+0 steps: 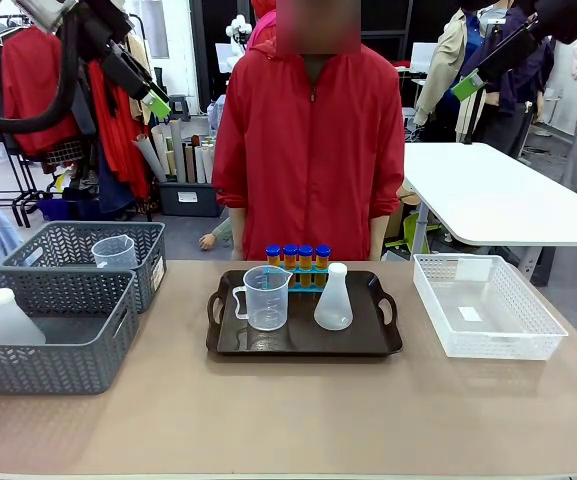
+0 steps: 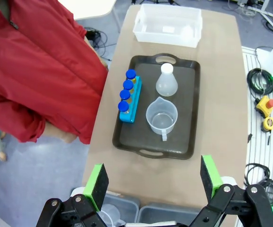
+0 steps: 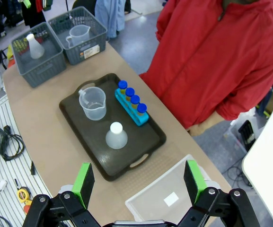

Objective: Prepare the laboratory tools.
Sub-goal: Pick up one Large Measuring Cup and place it on the Handle tray.

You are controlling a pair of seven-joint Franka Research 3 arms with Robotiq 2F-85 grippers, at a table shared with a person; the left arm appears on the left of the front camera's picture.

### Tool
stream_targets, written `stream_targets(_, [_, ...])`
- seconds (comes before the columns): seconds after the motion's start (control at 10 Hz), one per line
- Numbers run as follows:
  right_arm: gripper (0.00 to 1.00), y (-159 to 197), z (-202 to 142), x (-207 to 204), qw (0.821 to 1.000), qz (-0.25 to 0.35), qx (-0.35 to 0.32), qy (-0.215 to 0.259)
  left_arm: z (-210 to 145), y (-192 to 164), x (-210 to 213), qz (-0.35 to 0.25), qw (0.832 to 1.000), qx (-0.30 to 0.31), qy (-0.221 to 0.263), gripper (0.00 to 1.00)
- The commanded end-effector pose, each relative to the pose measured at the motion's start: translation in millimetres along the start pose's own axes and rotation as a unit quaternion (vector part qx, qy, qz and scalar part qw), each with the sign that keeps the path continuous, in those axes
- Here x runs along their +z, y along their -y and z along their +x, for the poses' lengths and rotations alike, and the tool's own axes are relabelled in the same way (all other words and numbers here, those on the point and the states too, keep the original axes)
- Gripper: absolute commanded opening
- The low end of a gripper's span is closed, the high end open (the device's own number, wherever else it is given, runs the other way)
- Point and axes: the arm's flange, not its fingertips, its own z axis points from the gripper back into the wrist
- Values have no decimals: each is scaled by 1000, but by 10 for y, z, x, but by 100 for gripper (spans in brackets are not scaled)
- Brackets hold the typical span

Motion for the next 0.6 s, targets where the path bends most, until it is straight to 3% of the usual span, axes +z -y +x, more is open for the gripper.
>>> stream_targets(0.0, [100,-8,5,11,1000,1,2,1,-6,5,19,2,1000,0,0,100])
stream_targets(0.5, [100,-8,5,11,1000,1,2,1,-6,5,19,2,1000,0,0,100])
